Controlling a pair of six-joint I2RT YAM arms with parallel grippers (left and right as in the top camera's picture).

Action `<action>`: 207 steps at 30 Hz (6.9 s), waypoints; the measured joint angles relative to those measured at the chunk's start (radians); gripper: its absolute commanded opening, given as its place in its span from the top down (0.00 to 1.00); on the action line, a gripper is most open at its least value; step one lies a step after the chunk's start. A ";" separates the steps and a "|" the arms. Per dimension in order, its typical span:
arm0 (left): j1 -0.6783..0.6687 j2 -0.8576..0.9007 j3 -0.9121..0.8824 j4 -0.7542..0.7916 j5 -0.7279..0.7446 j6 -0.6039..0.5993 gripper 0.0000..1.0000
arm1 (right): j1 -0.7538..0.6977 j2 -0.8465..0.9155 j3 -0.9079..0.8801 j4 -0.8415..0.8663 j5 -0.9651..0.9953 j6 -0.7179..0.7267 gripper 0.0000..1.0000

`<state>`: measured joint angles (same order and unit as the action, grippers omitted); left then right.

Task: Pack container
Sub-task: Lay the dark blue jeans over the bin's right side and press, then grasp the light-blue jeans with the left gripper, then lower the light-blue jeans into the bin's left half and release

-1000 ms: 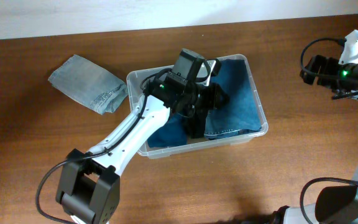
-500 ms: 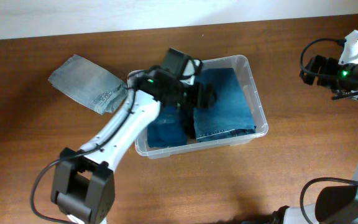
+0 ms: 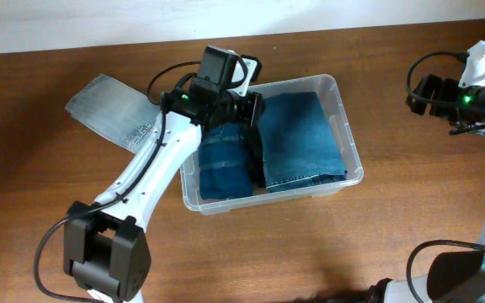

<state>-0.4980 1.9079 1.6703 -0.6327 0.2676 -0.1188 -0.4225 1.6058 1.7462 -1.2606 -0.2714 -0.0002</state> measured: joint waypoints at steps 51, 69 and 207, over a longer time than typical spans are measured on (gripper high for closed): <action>0.859 0.280 0.002 -0.187 0.185 -0.189 0.01 | 0.000 0.000 0.000 -0.018 0.000 0.000 0.02; 0.819 0.368 0.009 -0.032 0.423 -0.196 0.06 | 0.000 0.000 0.000 -0.019 0.000 -0.001 0.02; 0.021 -0.168 -0.009 -0.192 -0.190 -0.005 0.87 | 0.000 0.002 0.000 -0.068 0.000 -0.011 0.02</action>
<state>-0.4767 1.7397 1.6615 -0.8249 0.0780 -0.1234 -0.4225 1.6077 1.7458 -1.3281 -0.2718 -0.0116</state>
